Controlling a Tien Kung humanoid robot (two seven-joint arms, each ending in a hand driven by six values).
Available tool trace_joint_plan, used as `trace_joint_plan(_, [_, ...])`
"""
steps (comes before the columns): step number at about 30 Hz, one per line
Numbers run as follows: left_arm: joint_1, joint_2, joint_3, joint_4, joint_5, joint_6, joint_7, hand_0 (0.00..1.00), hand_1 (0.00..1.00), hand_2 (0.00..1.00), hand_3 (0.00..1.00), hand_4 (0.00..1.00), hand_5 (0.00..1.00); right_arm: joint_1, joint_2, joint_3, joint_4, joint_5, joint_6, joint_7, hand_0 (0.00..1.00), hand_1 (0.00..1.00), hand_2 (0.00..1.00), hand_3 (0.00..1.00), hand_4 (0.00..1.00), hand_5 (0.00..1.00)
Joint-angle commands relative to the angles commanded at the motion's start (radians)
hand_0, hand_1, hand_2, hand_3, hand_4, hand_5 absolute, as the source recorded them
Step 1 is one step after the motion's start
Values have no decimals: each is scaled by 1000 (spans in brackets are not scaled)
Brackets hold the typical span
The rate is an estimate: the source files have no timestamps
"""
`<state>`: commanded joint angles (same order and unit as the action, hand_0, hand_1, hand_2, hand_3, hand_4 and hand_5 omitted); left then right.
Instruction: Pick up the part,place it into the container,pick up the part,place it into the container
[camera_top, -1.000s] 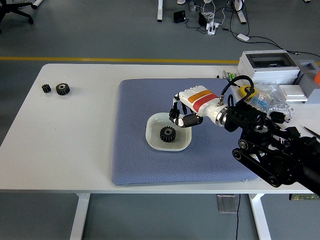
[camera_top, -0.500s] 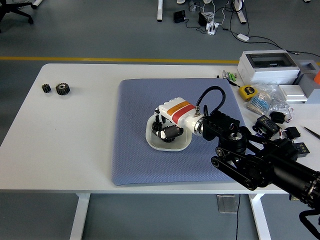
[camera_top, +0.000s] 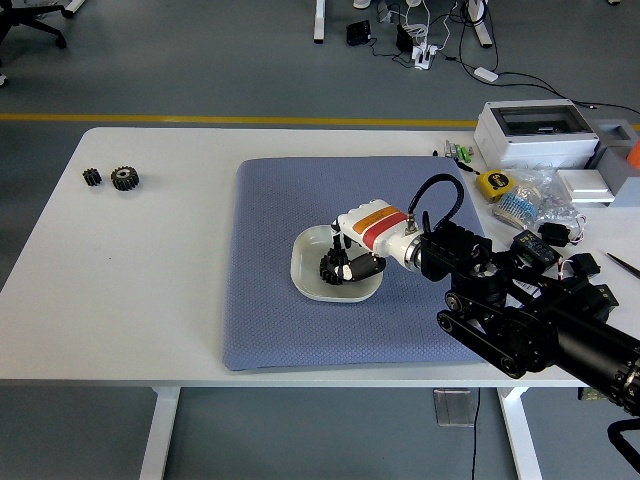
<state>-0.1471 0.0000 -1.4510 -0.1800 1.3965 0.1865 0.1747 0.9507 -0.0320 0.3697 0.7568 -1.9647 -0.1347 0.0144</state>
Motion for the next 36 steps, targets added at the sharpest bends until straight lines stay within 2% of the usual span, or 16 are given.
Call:
trace_joint_plan(2, [0,0,0,0,1,0,0,680,666,656,565,602,538,0,1,0,-1,0,10,-4,204,431,516,496,749,404])
trace_joint_plan(3, [0,0,1,0,2,0,0,680,665,656,565,602,537,0,1,1,-2,-1,13,-4,202,435,536,506,794,393])
trace_joint_plan(8, [1,0,0,0,5,-1,3,680,665,656,565,602,537,2,4,3,-1,5,25,-3,202,435,536,506,794,393])
trace_joint_plan(9, [1,0,1,0,6,-1,3,679,667,654,564,605,544,3,6,2,-3,11,27,1,198,438,576,526,872,409])
trace_joint_plan(14, [1,0,3,0,10,-1,6,679,667,654,564,605,544,10,10,6,-11,14,23,13,198,438,576,526,872,409])
trace_joint_plan(15, [0,0,2,0,12,-1,7,668,666,652,564,612,558,12,11,8,-11,14,20,14,195,436,624,547,893,411])
trace_joint_plan(25, [-1,0,-1,0,17,-2,7,668,668,654,564,613,559,24,3,35,9,-3,16,15,196,437,654,564,898,406])
trace_joint_plan(27, [-1,0,-2,0,18,-2,7,665,666,654,563,614,558,25,-2,49,26,-6,23,12,195,438,671,603,922,416])
trace_joint_plan(30, [-1,0,-2,0,18,-2,7,665,666,654,563,614,558,26,-17,72,66,-5,34,7,195,438,671,603,922,416])
trace_joint_plan(32, [-1,0,0,0,16,-2,6,665,666,654,563,614,558,28,-33,95,102,8,38,4,195,438,671,603,922,416])
trace_joint_plan(33, [-2,0,2,0,15,-1,6,665,666,654,563,612,553,28,-43,108,123,17,39,1,194,436,680,655,958,441])
trace_joint_plan(36, [-2,0,4,0,11,0,4,665,666,654,563,612,553,29,-77,166,195,28,40,-9,194,436,680,655,958,441])
